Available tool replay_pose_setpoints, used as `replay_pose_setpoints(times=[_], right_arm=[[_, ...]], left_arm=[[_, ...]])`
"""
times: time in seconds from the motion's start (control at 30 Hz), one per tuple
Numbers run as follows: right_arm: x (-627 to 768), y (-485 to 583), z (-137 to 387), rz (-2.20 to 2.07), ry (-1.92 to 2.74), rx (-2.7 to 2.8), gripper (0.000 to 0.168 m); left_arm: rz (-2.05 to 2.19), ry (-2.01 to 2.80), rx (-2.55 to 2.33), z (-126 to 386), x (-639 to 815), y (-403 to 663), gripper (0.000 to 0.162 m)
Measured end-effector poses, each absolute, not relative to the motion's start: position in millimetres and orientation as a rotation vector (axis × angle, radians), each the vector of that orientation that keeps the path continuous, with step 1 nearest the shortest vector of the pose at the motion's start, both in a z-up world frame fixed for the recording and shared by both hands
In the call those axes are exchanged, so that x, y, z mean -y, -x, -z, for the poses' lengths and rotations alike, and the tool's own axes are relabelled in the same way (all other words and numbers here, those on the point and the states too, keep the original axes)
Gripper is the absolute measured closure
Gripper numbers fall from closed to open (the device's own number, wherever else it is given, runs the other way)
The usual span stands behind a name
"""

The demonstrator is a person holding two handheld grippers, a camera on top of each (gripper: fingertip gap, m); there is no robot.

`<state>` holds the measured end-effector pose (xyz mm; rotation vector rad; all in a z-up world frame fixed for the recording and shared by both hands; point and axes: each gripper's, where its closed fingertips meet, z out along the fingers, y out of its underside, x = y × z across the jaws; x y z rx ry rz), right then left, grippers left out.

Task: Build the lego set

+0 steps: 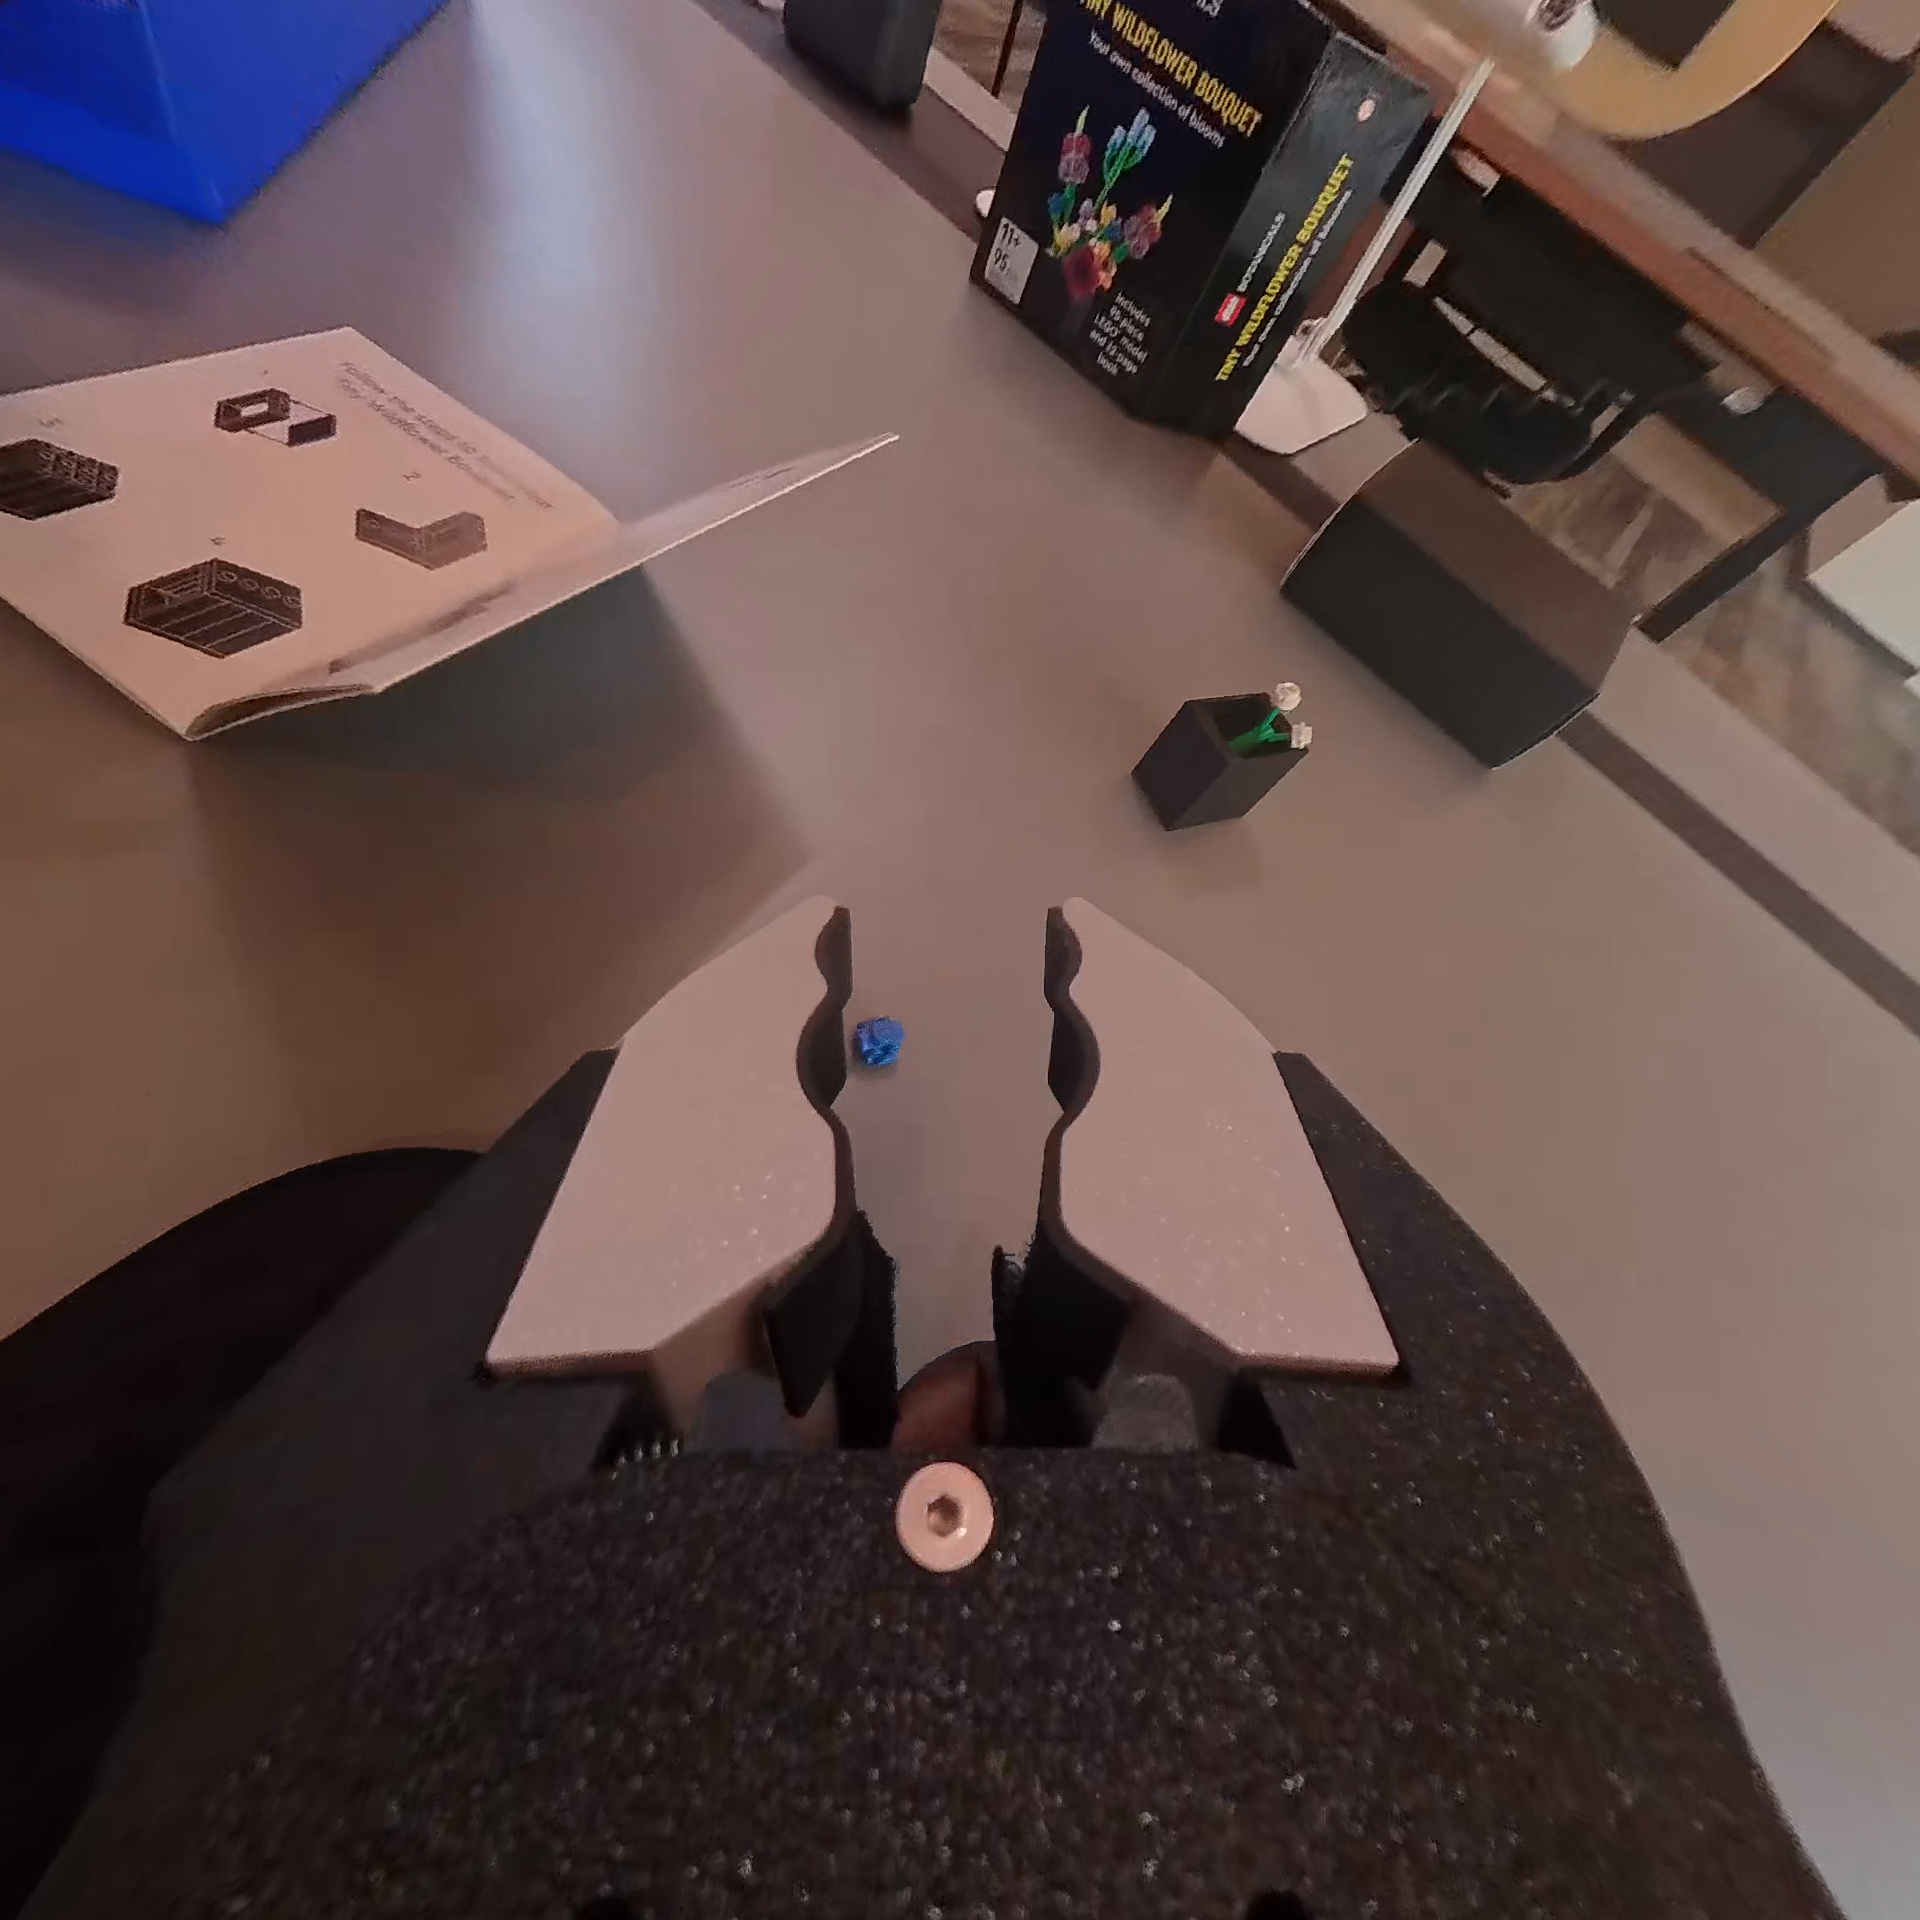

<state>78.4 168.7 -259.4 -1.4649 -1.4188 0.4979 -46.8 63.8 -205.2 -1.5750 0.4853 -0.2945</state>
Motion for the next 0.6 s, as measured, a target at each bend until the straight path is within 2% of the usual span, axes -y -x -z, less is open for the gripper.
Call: replay_pose_setpoints(times=[0.33, 0.47, 0.6], right_arm=[[-170, -80, 256, -0.473, 1.437, 1.392, 0.135], [-170, -81, 252, -0.488, 1.421, 1.366, 0.135], [-170, -80, 253, -0.487, 1.425, 1.373, 0.135]], left_arm=[[0.228, 1.591, -0.478, 173, -38, 69, 0.139], [0.173, 1.766, -0.518, 159, -11, 106, 0.139], [-0.015, 2.035, -0.506, 169, 10, 172, 0.136]])
